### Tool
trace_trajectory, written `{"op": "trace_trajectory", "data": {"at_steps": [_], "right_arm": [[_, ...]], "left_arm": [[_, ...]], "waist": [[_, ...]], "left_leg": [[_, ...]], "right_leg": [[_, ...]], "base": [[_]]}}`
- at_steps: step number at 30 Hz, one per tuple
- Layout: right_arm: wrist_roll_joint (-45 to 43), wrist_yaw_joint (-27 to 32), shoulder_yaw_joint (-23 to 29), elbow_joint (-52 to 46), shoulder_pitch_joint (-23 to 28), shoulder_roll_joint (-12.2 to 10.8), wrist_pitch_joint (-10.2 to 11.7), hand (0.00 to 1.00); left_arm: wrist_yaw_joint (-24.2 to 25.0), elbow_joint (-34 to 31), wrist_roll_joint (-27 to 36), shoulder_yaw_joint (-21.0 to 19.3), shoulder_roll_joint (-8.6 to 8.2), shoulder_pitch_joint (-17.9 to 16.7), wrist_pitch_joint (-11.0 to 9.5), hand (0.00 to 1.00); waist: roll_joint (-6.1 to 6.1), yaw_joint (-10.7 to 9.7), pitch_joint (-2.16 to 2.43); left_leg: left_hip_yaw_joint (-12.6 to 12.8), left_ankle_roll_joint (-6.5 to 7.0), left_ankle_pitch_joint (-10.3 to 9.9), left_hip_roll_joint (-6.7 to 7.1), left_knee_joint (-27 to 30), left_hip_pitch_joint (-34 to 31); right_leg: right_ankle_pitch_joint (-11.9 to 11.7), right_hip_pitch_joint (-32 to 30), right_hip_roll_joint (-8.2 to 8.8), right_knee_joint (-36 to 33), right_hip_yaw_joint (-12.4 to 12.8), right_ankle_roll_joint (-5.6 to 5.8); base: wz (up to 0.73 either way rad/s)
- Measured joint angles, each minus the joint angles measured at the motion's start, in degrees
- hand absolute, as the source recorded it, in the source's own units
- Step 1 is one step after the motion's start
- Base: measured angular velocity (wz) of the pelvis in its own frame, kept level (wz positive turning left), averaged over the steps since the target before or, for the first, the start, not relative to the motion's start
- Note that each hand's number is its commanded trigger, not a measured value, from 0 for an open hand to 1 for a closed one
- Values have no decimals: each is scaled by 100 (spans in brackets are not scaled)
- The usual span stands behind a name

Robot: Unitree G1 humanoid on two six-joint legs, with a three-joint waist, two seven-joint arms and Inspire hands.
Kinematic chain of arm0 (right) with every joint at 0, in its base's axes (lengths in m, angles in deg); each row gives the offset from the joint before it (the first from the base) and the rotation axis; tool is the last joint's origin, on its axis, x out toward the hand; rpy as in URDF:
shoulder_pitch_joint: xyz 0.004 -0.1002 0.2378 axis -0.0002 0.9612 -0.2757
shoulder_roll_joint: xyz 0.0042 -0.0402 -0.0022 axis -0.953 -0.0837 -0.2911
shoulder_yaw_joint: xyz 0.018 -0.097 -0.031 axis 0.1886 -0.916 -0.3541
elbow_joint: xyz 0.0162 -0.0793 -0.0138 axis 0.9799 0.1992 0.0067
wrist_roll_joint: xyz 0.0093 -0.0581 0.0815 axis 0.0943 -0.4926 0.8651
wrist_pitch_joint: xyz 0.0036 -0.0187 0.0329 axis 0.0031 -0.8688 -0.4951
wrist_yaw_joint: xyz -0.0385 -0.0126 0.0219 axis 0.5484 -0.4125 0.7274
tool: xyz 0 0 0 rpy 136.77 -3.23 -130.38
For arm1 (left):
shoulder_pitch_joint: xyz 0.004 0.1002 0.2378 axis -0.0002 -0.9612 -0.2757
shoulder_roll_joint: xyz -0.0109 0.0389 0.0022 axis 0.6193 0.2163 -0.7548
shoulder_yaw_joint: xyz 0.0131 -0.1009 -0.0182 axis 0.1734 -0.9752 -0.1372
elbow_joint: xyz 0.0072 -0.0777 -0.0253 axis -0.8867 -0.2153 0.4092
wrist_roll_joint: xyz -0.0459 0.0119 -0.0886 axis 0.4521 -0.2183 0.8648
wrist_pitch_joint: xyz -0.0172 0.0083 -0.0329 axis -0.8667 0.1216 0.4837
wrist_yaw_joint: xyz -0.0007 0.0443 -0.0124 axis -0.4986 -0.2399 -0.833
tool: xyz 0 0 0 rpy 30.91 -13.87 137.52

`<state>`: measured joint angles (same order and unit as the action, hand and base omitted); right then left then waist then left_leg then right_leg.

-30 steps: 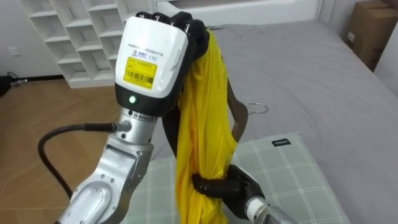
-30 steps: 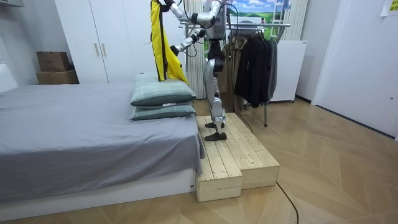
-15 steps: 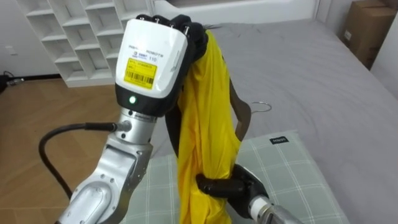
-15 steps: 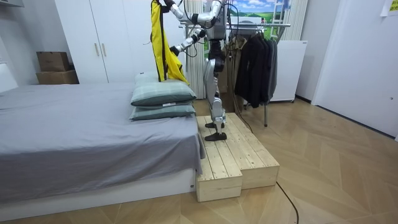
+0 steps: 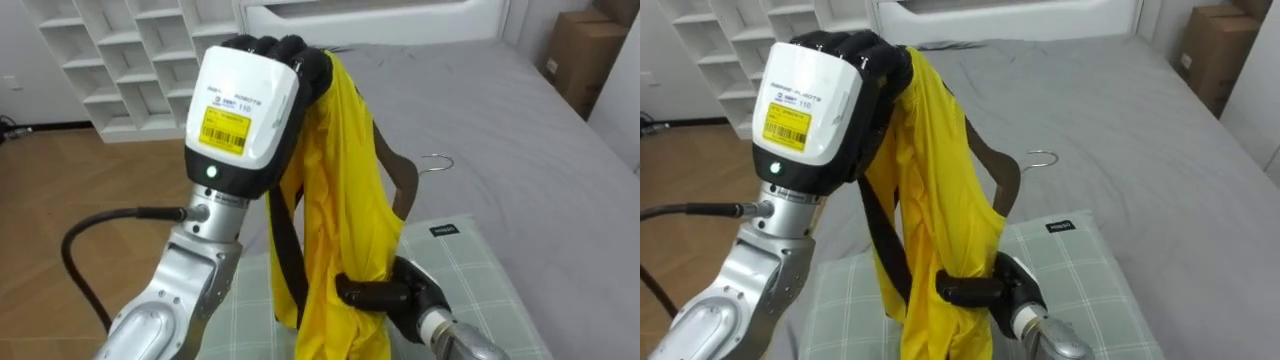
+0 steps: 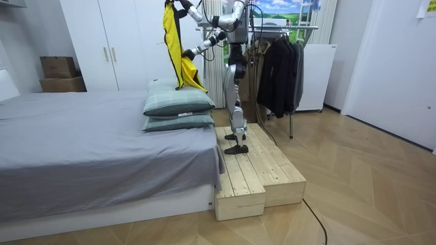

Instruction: Hang clothes

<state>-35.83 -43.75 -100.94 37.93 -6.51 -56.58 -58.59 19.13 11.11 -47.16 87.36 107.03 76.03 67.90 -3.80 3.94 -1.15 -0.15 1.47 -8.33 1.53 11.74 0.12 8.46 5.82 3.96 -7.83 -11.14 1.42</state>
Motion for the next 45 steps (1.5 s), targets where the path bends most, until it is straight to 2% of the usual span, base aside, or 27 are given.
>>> {"op": "trace_trajectory", "data": {"at_steps": [2,5,9,11,15,17,19,24,30,33,35,37,39,41,45], "right_arm": [[-156,12,61,0,0,62,-7,100],[-484,0,303,-50,15,110,-48,100],[-884,34,531,-185,64,330,-77,100],[-1053,85,555,-186,67,464,-116,100],[-1550,125,677,-187,153,566,-122,100],[-1761,94,774,-189,221,681,-165,100],[-1811,70,835,-189,266,741,-187,100],[-1997,67,1100,-189,342,747,-189,100],[-2788,246,1453,-389,341,798,-189,100],[-3749,232,1480,-519,342,1049,-189,100],[-4454,183,1480,-783,351,1308,-190,100],[-4723,184,1481,-1060,351,1457,-189,100],[-4898,177,1483,-1286,350,1588,-189,100],[-4938,95,1568,-1465,350,1758,-141,100],[-5300,83,1856,-1467,350,1796,-114,100]], "left_arm": [[3,7,17,0,120,-3,-5,0],[12,15,94,-4,146,-11,-3,0],[11,127,247,-72,184,-132,-91,0],[10,205,251,-76,258,-295,-155,0],[10,239,254,-113,446,-564,-213,0],[-1,332,269,-121,528,-609,-276,0],[1,467,277,-158,527,-622,-349,0],[1,548,339,-183,522,-633,-487,0],[-15,808,459,-321,590,-661,-668,0],[-14,743,445,-489,598,-872,-693,0],[11,724,470,-618,606,-1080,-744,0],[52,725,530,-661,607,-1188,-744,0],[144,726,522,-668,606,-1205,-761,0],[161,811,515,-727,606,-1212,-839,0],[214,969,592,-857,606,-1321,-931,0]], "waist": [[8,-21,5],[29,-77,17],[60,-97,40],[123,-192,83],[205,-348,121],[243,-374,121],[260,-382,120],[274,-394,117],[278,-425,117],[280,-420,119],[304,-472,110],[352,-522,96],[424,-518,100],[508,-517,99],[602,-534,99]], "left_leg": [[7,0,0,6,0,32],[4,4,2,11,-1,47],[19,5,3,6,-12,57],[19,5,4,-1,-1,72],[30,6,3,0,-8,157],[31,6,3,5,-12,163],[49,6,3,0,-15,171],[52,6,3,-11,-45,195],[66,9,5,-7,-95,227],[123,12,7,-3,-94,253],[122,12,7,0,-100,262],[132,12,7,-2,-102,260],[174,12,6,-17,-108,263],[192,11,6,-27,-111,287],[235,11,5,-30,-146,343]], "right_leg": [[0,27,7,-6,-1,0],[0,45,9,-2,-8,0],[1,41,6,0,-2,1],[1,58,3,-3,3,1],[1,127,5,-2,31,1],[0,134,10,-3,26,1],[0,137,6,-4,18,1],[0,138,-5,-10,20,0],[0,145,-2,-3,34,0],[3,145,4,-2,136,6],[7,144,5,-2,158,11],[9,137,5,0,155,14],[10,118,-3,0,181,15],[9,125,-8,-1,198,14],[9,151,-10,-2,253,14]], "base": [[0],[0],[-2],[0],[-3],[0],[-2],[0],[-1],[-10],[-4],[-2],[-9],[-10],[-6]]}}
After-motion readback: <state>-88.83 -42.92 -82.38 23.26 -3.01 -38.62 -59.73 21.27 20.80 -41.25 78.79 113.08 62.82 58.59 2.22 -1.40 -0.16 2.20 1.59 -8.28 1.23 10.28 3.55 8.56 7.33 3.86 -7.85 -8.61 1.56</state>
